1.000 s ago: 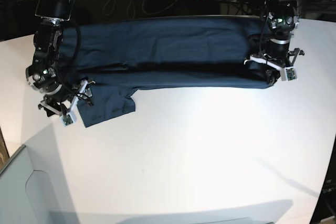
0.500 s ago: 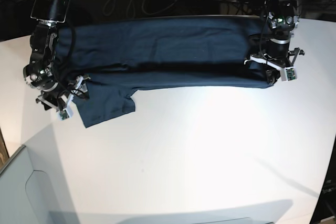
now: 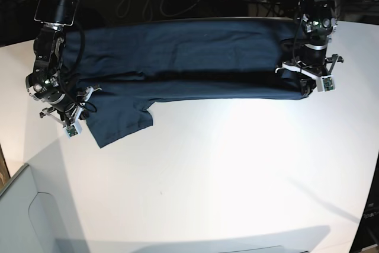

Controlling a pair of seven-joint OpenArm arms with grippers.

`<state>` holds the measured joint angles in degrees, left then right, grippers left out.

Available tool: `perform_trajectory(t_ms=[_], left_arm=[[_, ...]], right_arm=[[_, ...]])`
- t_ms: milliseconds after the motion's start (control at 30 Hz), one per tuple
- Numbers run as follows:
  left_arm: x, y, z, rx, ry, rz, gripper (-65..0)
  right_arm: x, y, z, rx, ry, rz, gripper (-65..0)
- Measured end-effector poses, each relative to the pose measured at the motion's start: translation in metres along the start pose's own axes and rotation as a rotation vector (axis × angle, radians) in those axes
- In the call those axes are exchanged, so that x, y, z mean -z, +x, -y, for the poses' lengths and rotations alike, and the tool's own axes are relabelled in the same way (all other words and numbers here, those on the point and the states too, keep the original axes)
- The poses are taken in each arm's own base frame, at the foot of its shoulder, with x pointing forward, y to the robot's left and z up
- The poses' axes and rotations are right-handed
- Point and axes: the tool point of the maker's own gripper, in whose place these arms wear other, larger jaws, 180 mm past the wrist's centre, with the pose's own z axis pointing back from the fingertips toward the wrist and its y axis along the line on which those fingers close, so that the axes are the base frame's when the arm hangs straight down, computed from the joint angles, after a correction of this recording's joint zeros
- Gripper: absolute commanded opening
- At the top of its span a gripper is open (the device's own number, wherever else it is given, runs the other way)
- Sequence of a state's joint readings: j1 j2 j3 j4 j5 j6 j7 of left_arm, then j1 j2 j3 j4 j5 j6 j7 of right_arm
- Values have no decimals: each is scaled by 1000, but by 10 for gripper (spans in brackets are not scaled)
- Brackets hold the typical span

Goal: Fold the T-shirt properly
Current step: 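Lift the strip with both grippers and pull it back toward the robot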

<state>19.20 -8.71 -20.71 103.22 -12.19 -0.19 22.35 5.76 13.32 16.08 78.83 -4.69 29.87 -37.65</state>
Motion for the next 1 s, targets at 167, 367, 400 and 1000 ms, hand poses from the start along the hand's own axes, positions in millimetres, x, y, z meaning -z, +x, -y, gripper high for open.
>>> perform_trajectory(t_ms=[167, 367, 400, 1000], left_arm=[[4, 9, 1, -3, -2, 21, -650], [11, 26, 0, 18, 7, 58, -650], [12, 30, 0, 19, 8, 69, -650], [31, 102, 14, 18, -22, 231, -650]], right_arm=[[-26, 33, 23, -5, -87, 108, -649], [-53, 79, 20, -61, -132, 241, -649], [-57, 85, 21, -65, -141, 258, -649], [-71, 102, 49, -19, -209, 312, -649]])
